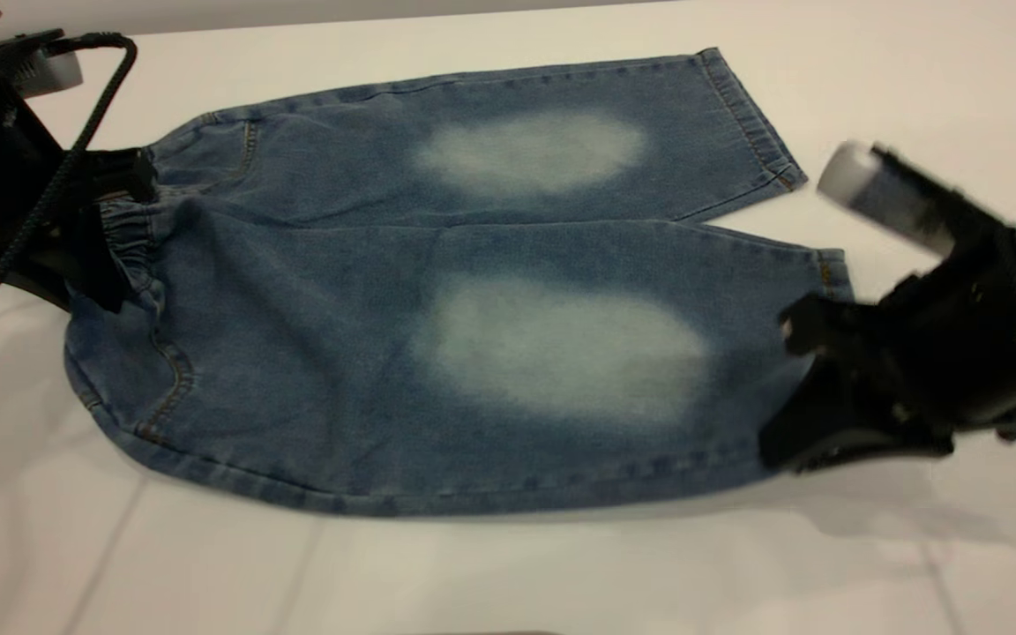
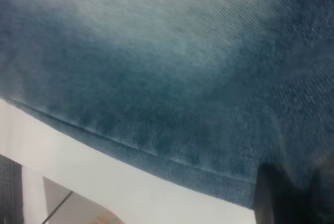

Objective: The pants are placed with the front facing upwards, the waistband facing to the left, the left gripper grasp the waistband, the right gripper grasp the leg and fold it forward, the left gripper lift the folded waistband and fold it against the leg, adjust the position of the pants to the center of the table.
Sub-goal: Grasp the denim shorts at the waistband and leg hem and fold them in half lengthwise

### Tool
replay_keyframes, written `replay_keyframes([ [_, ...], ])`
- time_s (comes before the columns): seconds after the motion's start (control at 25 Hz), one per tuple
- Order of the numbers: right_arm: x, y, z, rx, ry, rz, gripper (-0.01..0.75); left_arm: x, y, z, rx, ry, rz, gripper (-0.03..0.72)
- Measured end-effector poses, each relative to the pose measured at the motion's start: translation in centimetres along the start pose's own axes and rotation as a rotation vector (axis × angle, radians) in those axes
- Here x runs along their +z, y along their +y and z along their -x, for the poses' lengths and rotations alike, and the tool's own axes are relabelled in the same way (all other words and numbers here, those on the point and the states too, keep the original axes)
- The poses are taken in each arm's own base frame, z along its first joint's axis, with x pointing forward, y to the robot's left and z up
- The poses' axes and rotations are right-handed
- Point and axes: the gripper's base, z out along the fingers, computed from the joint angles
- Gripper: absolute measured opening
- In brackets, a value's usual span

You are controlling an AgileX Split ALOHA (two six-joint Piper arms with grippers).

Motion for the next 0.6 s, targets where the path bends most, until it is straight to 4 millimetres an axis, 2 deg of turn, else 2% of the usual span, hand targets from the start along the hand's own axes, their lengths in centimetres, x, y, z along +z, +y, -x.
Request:
replay_keyframes([
  [0.08,-1.1,-0.5,0.7,-0.006,-0.029,-0.001,0.029,0.0,-0.6,-0.1,0.016,0.001,-0.004,0.091],
  [0.24,-3.2,-2.9,1.8,0.076,-0.091,-0.018,0.029,0.1,-2.0,-0.3,0.054,-0.022,-0.019,0.091],
  [0.4,-4.5,-4.7,2.2,0.109,-0.109,-0.01,0.029,0.2,-3.4,-0.7,0.055,-0.025,-0.044,0.091],
  [0.52,-5.2,-5.1,2.3,0.127,-0.118,0.014,0.029,0.4,-4.3,-1.2,0.069,0.003,-0.053,0.091],
  [0.6,-5.4,-4.6,2.3,0.142,-0.111,0.071,0.029,0.2,-4.6,-1.5,0.056,0.031,-0.063,0.091],
])
